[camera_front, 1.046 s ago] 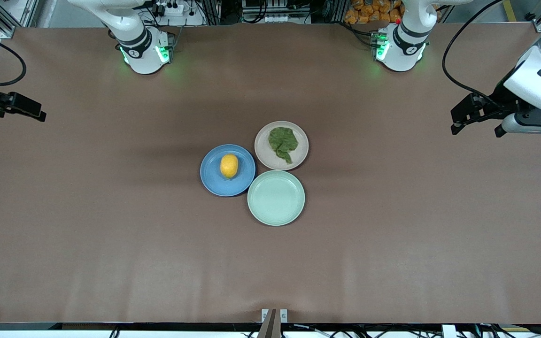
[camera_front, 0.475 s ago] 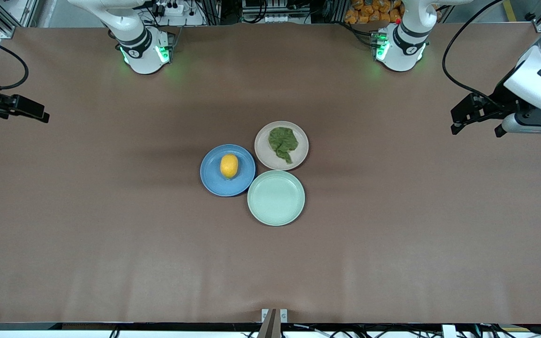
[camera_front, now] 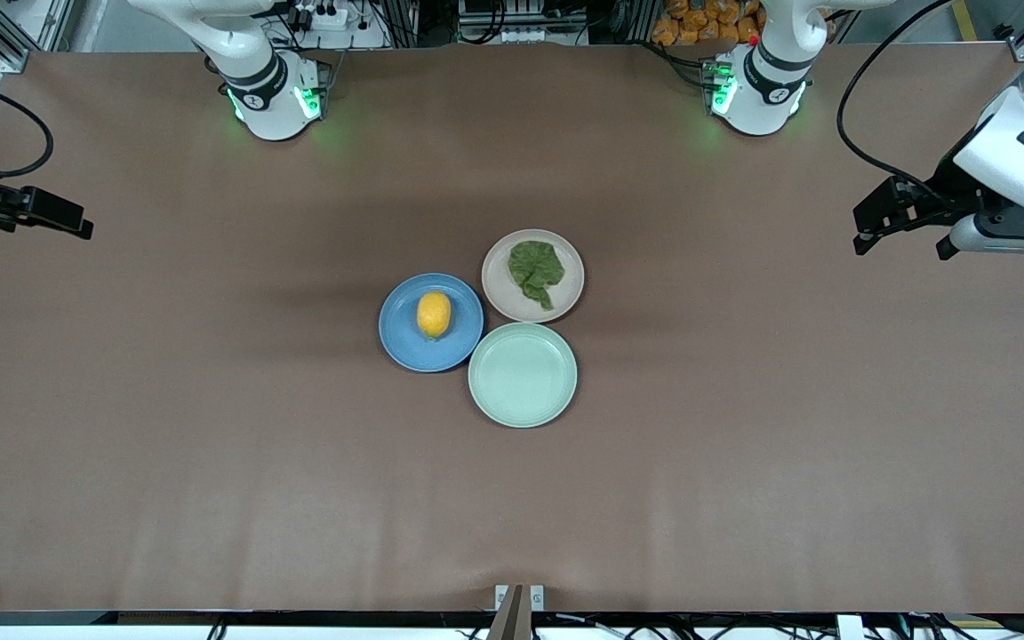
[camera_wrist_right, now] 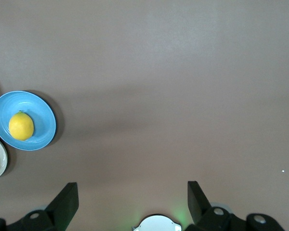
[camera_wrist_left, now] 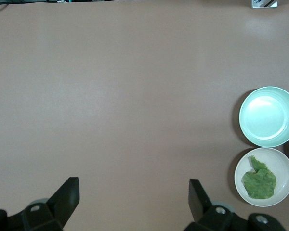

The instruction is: Place lemon and lettuce in plates

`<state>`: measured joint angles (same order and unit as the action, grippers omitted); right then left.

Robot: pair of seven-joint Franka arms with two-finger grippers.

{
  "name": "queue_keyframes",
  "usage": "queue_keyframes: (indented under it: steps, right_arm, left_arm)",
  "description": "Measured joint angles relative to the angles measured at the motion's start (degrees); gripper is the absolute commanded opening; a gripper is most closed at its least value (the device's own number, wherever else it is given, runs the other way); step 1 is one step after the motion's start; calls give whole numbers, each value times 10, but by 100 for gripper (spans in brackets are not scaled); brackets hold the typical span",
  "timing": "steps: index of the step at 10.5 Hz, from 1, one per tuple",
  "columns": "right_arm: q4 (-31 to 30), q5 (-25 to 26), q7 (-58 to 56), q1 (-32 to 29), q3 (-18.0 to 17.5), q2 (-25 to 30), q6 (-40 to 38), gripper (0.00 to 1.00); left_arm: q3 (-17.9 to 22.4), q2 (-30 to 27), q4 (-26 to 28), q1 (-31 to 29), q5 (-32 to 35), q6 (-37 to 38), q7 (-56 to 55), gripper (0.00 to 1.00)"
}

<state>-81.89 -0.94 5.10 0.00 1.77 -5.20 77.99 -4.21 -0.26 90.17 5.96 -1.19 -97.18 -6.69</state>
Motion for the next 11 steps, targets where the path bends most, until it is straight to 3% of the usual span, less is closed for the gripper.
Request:
queue_keyframes:
  steps: [11]
  right_arm:
    - [3,0,0,0,1,-1,15,100]
  left_arm:
    - [0,1,0,0,0,1,0,100]
